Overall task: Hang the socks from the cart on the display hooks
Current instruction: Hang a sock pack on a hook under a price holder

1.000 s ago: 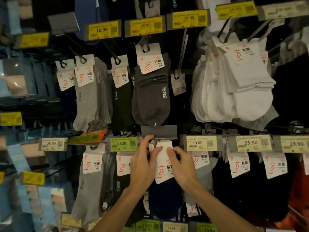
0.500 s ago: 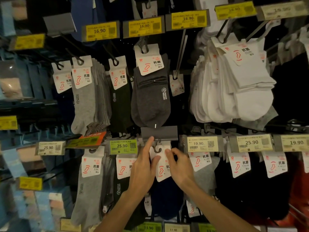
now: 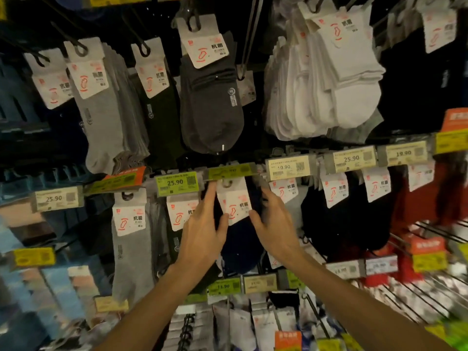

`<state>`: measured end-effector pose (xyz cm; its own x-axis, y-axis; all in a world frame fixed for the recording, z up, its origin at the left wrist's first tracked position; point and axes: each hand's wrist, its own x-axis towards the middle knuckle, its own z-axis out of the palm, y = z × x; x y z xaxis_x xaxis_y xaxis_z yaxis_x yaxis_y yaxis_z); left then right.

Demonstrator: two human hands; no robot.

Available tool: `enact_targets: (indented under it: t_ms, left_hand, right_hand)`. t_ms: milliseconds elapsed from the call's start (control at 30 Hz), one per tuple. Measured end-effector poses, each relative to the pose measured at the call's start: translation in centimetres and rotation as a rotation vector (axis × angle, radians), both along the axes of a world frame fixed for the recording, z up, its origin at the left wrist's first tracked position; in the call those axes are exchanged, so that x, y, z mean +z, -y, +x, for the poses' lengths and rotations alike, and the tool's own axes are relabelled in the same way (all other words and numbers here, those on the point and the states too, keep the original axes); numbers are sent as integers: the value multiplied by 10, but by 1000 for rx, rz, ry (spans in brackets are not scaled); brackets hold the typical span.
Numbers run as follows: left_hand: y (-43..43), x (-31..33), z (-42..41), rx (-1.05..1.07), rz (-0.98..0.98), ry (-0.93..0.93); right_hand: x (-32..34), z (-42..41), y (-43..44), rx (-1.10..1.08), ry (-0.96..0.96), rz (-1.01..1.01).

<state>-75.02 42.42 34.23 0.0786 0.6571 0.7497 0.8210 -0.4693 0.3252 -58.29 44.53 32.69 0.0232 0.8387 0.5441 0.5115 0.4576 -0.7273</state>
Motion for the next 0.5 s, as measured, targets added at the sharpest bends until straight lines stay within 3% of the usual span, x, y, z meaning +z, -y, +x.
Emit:
enact_targets:
  t_ms: [167, 367, 500]
  left_hand:
    - [42, 24, 22, 84, -74, -197]
    - [77, 34, 140, -298, -249, -445]
    - [87, 2, 272, -483, -278, -674]
  right_hand:
    - [-23, 57, 57, -30, 52, 33]
    - [-76, 182, 147, -153, 26, -82]
    - [-138, 301, 213, -304, 65, -274]
